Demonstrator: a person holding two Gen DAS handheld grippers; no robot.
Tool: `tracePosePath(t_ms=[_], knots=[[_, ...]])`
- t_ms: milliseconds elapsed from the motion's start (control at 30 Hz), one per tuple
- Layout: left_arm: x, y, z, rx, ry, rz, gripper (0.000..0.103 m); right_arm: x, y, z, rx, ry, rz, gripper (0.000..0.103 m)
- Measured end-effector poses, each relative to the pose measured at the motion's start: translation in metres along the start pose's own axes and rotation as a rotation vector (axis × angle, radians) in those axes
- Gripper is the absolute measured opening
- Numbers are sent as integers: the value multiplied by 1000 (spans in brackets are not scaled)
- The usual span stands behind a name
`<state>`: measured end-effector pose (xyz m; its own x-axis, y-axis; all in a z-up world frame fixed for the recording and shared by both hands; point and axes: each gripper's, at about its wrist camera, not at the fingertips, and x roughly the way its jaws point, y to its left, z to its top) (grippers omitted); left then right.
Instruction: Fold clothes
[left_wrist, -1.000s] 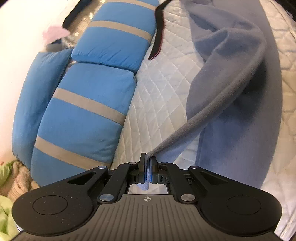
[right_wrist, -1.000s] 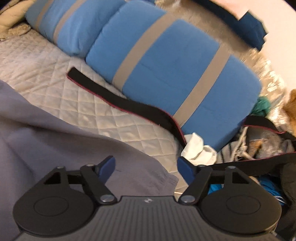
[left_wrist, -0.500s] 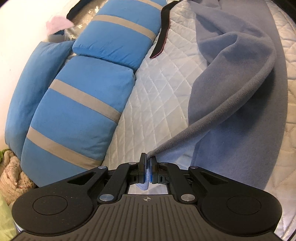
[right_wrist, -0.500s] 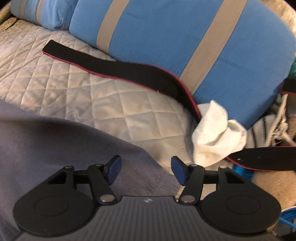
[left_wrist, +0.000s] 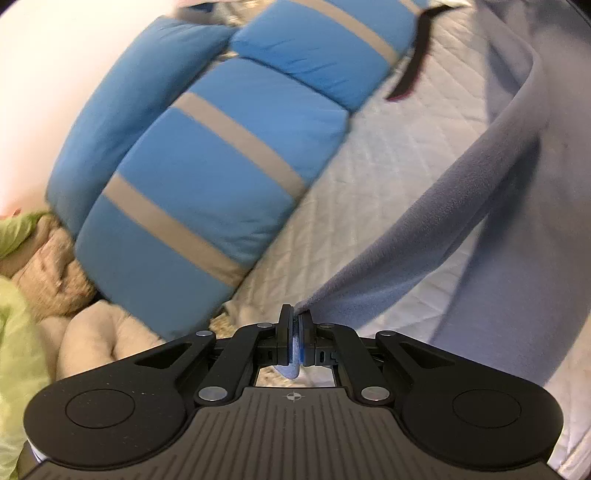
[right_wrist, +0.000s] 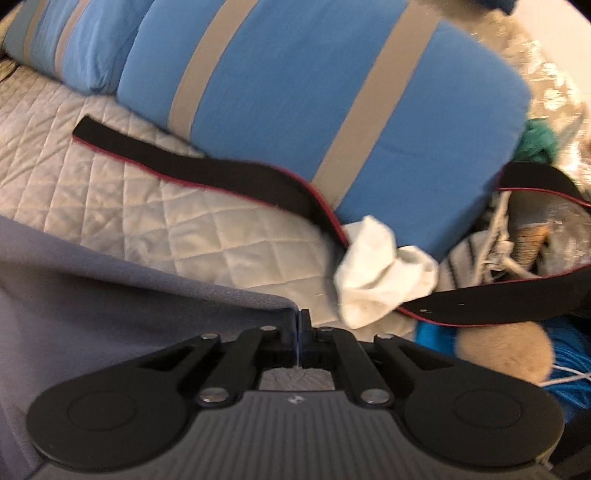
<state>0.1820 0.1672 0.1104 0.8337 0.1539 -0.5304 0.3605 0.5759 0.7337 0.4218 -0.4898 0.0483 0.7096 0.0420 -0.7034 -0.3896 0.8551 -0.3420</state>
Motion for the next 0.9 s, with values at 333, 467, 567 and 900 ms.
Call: tracePosePath(t_ms=[333,467,567,900], knots=[[18,30,5,-91,130,27,2,-26,-16,-1,44,-15,-107,0],[44,32,3,-116,162,11,2,-20,-13,-3,49,-5,-133,0],[68,35,3,-133,182,-2,2,-10,-9,-1,50,6,-152,0],[164,40,5,-188,229,-42,2,34,-1,7,54,59,-222,0]])
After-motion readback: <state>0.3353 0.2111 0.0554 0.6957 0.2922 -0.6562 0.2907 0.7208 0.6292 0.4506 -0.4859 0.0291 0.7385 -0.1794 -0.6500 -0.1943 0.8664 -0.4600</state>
